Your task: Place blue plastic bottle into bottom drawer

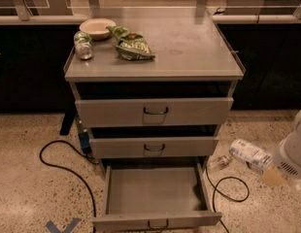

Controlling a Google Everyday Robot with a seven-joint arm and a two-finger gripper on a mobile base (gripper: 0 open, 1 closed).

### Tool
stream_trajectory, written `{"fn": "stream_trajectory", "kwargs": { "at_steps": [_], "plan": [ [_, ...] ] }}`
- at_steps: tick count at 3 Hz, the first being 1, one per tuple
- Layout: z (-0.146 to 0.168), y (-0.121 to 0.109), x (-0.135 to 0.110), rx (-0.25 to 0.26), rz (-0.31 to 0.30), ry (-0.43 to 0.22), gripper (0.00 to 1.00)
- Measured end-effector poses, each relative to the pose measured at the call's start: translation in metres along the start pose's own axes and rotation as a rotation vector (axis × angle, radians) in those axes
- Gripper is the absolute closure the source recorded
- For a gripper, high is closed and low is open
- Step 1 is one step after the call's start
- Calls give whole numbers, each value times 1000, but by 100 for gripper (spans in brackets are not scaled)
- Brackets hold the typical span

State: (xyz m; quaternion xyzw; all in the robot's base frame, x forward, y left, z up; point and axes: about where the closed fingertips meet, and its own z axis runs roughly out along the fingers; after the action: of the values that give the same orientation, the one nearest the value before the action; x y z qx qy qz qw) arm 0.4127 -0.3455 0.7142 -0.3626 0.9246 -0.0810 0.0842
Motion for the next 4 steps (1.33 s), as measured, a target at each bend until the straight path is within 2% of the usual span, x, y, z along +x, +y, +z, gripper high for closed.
{"fn": "stream_trajectory", "kwargs": {
  "at_steps": [1,2,3,4],
  "plan": [
    [92,31,-10,-84,37,45,100],
    [106,37,-10,-109,63,54,100],
    [113,33,-9,-117,75,48,100],
    [136,38,-37,-212,109,-112,100]
  ]
}}
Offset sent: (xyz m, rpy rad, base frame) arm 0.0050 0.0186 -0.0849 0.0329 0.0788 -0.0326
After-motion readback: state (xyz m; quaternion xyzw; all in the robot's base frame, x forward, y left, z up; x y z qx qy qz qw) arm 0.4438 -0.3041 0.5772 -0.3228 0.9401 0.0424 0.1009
